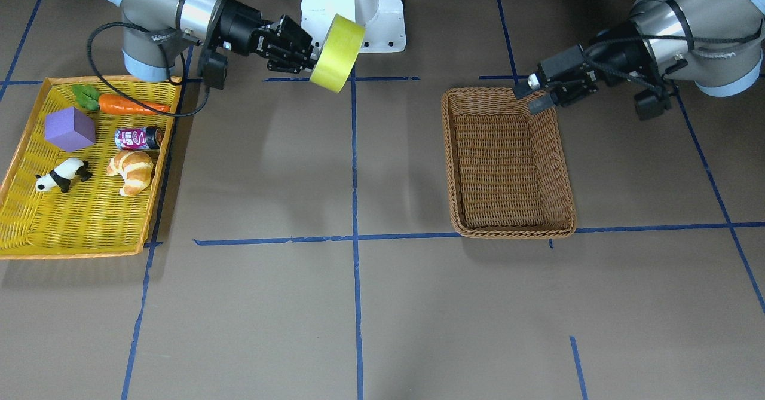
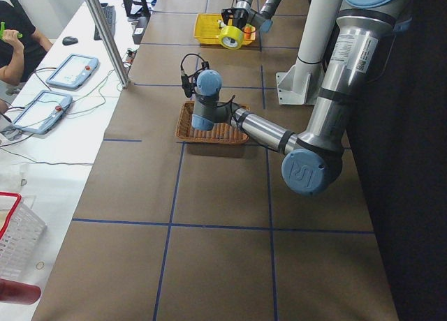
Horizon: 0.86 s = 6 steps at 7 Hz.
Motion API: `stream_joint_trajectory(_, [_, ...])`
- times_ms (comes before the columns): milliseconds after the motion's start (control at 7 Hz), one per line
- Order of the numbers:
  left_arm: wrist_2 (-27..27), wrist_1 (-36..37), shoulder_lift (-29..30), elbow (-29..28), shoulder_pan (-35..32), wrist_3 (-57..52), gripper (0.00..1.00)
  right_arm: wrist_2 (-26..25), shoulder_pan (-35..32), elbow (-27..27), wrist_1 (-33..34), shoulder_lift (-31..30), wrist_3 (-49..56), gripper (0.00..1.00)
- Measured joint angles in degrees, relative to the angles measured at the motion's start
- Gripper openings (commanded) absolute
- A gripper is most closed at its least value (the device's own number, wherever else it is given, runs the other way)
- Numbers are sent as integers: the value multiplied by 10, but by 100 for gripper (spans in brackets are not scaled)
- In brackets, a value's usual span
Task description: Move tape to another basket
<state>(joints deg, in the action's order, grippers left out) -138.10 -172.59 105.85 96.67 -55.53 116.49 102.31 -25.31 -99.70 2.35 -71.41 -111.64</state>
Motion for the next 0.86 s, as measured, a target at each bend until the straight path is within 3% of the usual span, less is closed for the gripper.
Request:
stream_joint_trajectory(286, [33,-52,28,15,28,87,100,0,43,-1,-42,4,2,3])
stream_joint_trajectory(571, [119,-103,34,35,86,143,100,3,53,-3,-43,7,8,8])
stream_joint_trajectory(714, [138,-111,35,44,106,165,100,10,46,-4,-42,9,14,9])
stream_joint_trajectory(857, [144,-113,36,48,124,175,100,15,39,-6,-42,11,18,3])
